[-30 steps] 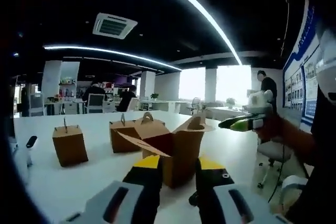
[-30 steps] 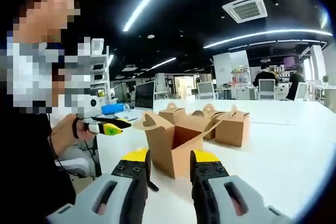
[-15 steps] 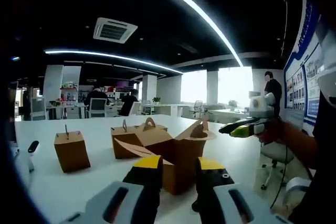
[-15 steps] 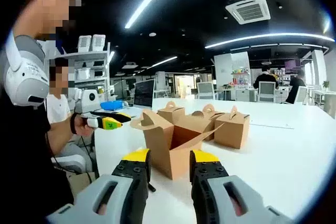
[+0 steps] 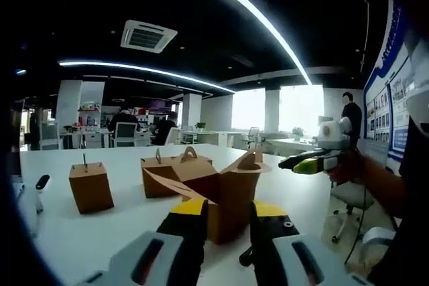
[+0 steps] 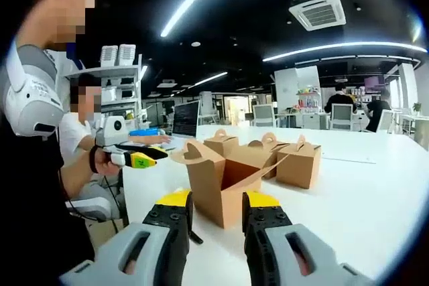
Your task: Pick up one paper box from the group, open the paper box, and remove the item inside
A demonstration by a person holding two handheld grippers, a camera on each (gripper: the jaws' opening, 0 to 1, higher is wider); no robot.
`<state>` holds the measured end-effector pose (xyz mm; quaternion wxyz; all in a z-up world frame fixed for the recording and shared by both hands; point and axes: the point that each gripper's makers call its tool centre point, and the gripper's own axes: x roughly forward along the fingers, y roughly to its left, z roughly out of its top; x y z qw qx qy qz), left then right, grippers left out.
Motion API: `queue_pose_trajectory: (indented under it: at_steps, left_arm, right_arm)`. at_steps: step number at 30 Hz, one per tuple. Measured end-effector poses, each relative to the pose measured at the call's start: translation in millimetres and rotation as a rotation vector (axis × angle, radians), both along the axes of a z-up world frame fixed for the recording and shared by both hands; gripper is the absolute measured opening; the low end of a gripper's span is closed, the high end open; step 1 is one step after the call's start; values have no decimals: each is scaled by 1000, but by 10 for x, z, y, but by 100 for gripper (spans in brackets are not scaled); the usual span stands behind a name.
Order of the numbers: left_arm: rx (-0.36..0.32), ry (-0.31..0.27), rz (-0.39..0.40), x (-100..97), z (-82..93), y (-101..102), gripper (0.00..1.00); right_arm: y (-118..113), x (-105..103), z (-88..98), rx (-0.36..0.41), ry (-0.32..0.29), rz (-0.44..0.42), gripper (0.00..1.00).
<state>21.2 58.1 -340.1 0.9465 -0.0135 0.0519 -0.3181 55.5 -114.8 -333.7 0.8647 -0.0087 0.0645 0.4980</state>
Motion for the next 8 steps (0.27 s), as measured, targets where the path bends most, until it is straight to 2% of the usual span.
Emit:
queue_pose_trajectory:
  at_steps: [8]
  left_arm:
    - [0, -6, 21, 30, 19, 60, 27]
  right_arm:
    - [-28, -16, -22, -9, 4, -4, 30]
